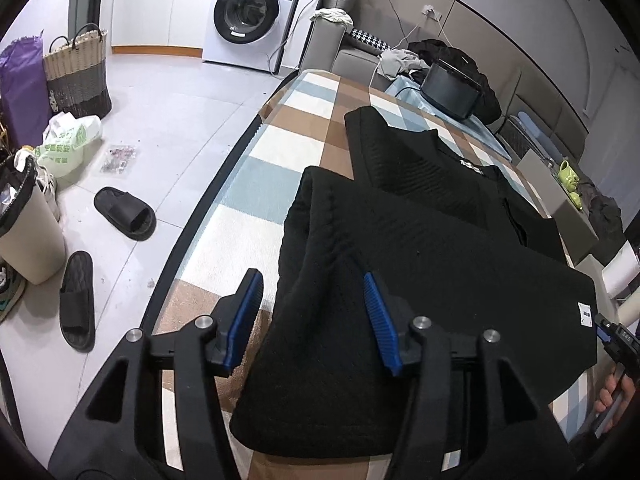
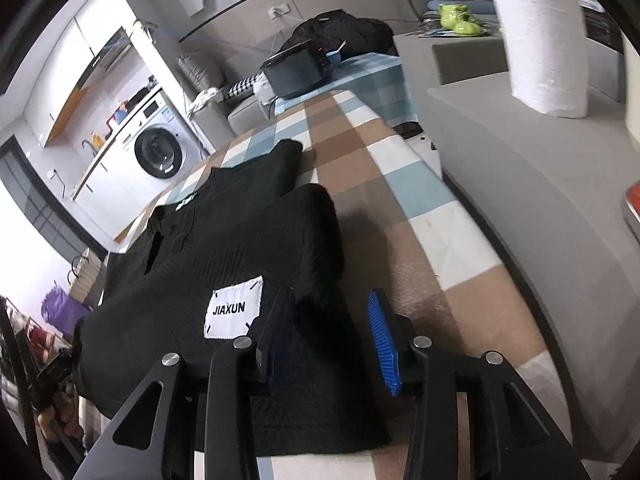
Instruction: Fold small clothes
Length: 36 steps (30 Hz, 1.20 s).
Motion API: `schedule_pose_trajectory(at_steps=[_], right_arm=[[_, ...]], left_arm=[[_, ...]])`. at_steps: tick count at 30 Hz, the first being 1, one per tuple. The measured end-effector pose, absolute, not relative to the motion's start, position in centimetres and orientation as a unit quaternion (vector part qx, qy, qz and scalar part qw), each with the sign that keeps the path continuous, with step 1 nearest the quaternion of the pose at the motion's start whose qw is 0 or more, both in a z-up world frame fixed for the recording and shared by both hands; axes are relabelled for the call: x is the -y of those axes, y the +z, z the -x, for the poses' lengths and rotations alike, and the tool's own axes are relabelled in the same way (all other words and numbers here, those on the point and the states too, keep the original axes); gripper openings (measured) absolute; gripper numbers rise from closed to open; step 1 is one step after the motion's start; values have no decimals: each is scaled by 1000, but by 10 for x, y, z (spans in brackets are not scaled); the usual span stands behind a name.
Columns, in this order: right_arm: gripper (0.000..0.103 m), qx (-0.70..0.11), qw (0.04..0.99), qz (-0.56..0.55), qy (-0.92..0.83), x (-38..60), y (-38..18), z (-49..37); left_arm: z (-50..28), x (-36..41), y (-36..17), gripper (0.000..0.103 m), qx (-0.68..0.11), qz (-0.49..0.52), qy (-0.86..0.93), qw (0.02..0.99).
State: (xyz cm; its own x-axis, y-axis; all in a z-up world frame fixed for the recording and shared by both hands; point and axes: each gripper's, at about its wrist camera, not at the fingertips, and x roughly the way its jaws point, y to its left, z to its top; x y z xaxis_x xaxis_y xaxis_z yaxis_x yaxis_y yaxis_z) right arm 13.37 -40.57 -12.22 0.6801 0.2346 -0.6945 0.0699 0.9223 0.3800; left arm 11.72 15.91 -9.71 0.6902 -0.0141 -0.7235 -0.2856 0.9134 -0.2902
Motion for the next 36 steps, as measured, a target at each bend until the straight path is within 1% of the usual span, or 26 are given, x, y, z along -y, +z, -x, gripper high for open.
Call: schedule_pose_trajectory(at_steps=[5, 6, 7, 8, 9, 10, 13, 16, 19, 21, 23, 24, 25, 27, 29, 30, 32, 34, 36], right_arm=[[39, -404, 892, -194, 60, 393, -123, -162], [35, -411, 891, -184, 64, 388, -123, -168], [32, -414, 891, -173, 67, 383, -122, -172], [24, -412, 894, -162, 71, 380, -121, -175], [15, -404, 900, -144, 74, 375, -118, -175], [11, -395, 905, -134, 80, 372, -115, -175], [9, -346, 916, -161, 126, 376, -100, -170], [8, -310, 924, -188, 125, 386, -86, -170], [8, -312, 927, -189, 90, 387, -86, -180], [9, -338, 920, -182, 73, 382, -95, -191], [10, -359, 914, -177, 60, 380, -103, -197], [14, -368, 911, -179, 56, 381, -106, -198], [18, -373, 907, -186, 57, 382, -107, -197], [37, -381, 902, -197, 52, 388, -111, -194], [45, -388, 895, -212, 59, 392, -114, -189], [46, -394, 889, -220, 77, 393, -117, -186], [52, -402, 879, -234, 102, 392, -124, -184], [52, -411, 870, -248, 113, 391, -131, -184], [52, -414, 871, -237, 114, 385, -132, -185]], left_arm=[[-127, -162, -101, 49, -401, 203, 68, 891], [-129, -160, -100, 49, -404, 197, 66, 891], [-130, -157, -98, 39, -401, 185, 64, 895], [-130, -154, -95, 22, -395, 175, 64, 900], [-131, -151, -93, 13, -392, 162, 66, 903], [-132, -148, -90, 3, -387, 152, 67, 907], [-131, -144, -78, 3, -356, 135, 69, 922], [-134, -144, -67, 3, -336, 139, 63, 930], [-143, -147, -67, 3, -339, 148, 72, 926], [-150, -149, -74, 3, -352, 153, 76, 920], [-154, -153, -82, 4, -363, 165, 78, 914], [-153, -154, -84, 4, -367, 169, 81, 911], [-152, -155, -87, 10, -371, 172, 83, 909], [-150, -158, -90, 22, -379, 179, 88, 903], [-148, -160, -94, 52, -385, 190, 86, 899], [-148, -161, -96, 54, -386, 201, 78, 897], [-148, -159, -101, 54, -388, 210, 64, 895], [-151, -154, -105, 54, -397, 213, 56, 891], [-155, -145, -107, 54, -398, 198, 53, 894]])
